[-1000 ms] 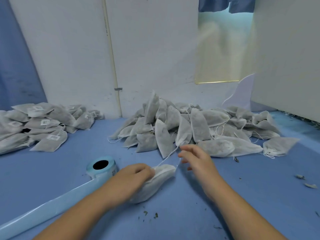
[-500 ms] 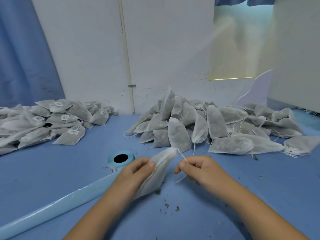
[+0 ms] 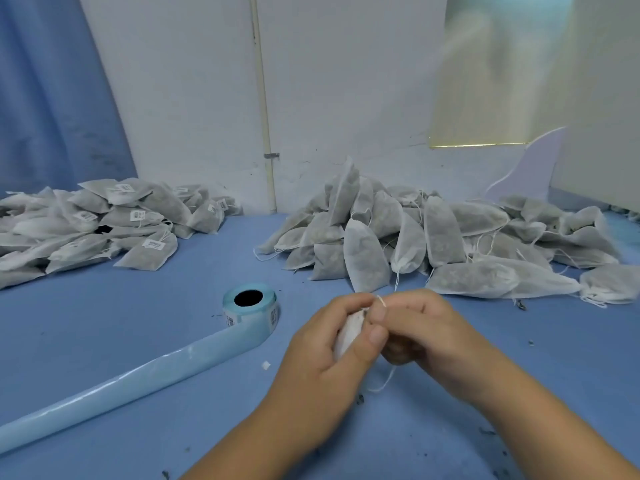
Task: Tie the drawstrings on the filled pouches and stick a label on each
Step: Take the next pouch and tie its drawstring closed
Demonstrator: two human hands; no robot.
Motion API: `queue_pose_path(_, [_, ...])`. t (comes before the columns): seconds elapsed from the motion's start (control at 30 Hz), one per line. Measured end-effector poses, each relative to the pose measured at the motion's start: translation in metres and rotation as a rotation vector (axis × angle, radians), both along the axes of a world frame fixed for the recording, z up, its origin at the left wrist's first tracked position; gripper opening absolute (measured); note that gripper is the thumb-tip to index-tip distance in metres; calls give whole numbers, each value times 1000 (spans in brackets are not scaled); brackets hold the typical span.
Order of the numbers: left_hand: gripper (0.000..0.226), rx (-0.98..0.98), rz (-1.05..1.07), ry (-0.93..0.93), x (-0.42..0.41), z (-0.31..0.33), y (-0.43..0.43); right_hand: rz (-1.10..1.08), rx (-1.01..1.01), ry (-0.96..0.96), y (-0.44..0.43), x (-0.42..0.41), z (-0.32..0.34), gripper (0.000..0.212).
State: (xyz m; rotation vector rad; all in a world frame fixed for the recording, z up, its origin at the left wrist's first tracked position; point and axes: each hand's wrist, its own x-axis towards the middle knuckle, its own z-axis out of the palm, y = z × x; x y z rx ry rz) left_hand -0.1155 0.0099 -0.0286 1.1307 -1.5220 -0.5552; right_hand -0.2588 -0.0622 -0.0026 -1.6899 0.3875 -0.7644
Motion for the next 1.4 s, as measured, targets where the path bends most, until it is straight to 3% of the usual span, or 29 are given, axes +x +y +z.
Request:
queue_pose_path(0.1, [27, 55, -26, 69, 3, 3, 0, -16, 9, -9, -4, -5, 2, 37])
queue_pose_path(0.23, [37, 195, -33, 119, 12, 7, 3, -43, 26, -63, -10, -11, 6, 24])
queue_pose_path(0.37, [27, 364, -267, 242, 19, 16, 7, -102, 20, -52, -14, -10, 3, 23])
queue_pose_path(0.57, [19, 394, -531, 302, 27, 29, 9, -275, -2, 31, -12, -4, -1, 13])
queue_pose_path(0.73, [26, 385, -434, 612, 21, 39, -5, -395, -32, 20, -9, -1, -2, 22])
queue_pose_path(0.8, [22, 346, -338, 634, 19, 45, -13, -442, -120, 43, -7, 1, -3, 22])
queue_pose_path(0.93, [16, 265, -67, 422, 11, 52, -25, -466, -331, 148, -3, 4, -7, 17])
queue_pose_path(1.03, [24, 177, 128, 40, 10, 55, -34, -451, -483, 193, -1, 2, -6, 15])
queue_pose_path(1.17, [31, 173, 103, -412, 14, 56, -33, -422, -349, 58, -2, -6, 1, 19])
queue_pose_path(1.3, [30, 293, -29, -433, 14, 57, -26, -457, -275, 4, -7, -15, 11, 23])
queue_pose_path(1.4, [32, 352, -142, -289, 9, 55, -22, -476, -246, 0, -8, -15, 11, 22])
